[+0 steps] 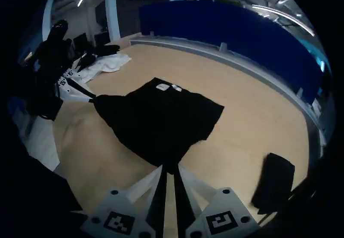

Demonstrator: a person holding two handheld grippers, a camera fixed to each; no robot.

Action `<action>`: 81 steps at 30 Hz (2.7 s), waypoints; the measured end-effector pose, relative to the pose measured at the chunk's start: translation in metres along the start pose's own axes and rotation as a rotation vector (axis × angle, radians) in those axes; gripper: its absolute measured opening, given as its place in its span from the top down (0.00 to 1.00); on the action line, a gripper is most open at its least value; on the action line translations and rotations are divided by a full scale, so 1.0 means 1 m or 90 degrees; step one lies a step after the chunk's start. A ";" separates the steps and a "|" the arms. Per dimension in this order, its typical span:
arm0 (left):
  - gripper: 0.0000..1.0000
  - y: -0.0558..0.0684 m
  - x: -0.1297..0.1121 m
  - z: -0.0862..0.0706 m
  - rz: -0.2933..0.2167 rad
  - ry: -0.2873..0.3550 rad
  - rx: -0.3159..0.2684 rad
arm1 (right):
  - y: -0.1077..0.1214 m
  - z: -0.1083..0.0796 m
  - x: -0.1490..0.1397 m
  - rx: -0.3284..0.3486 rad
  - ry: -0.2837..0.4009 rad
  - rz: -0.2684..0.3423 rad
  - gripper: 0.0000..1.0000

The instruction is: Fold towel

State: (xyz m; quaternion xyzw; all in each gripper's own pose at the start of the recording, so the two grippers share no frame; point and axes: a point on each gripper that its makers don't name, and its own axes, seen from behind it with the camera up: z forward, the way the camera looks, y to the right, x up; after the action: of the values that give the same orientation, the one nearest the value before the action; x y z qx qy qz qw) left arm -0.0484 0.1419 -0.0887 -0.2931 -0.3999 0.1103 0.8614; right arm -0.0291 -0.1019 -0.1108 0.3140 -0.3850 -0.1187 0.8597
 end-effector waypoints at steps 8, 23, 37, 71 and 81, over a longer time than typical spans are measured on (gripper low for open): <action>0.90 0.007 0.010 -0.028 -0.023 -0.002 0.005 | -0.008 -0.022 0.012 0.004 0.004 -0.002 0.89; 0.90 0.018 0.011 -0.048 -0.054 -0.003 0.001 | -0.016 -0.039 0.014 0.008 0.001 0.013 0.89; 0.91 -0.009 0.035 -0.025 -0.065 -0.004 0.014 | 0.008 -0.018 0.033 -0.003 -0.001 0.018 0.90; 0.90 -0.071 0.053 0.080 -0.012 -0.062 0.040 | 0.075 0.089 0.043 -0.028 -0.032 0.082 0.90; 0.90 -0.082 0.054 0.093 -0.015 -0.067 0.058 | 0.080 0.102 0.048 -0.036 -0.022 0.087 0.89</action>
State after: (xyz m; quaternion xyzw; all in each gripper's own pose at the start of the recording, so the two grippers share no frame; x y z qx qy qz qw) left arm -0.0866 0.1377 0.0410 -0.2429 -0.4427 0.1337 0.8527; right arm -0.0754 -0.1067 0.0198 0.2602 -0.4167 -0.0762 0.8677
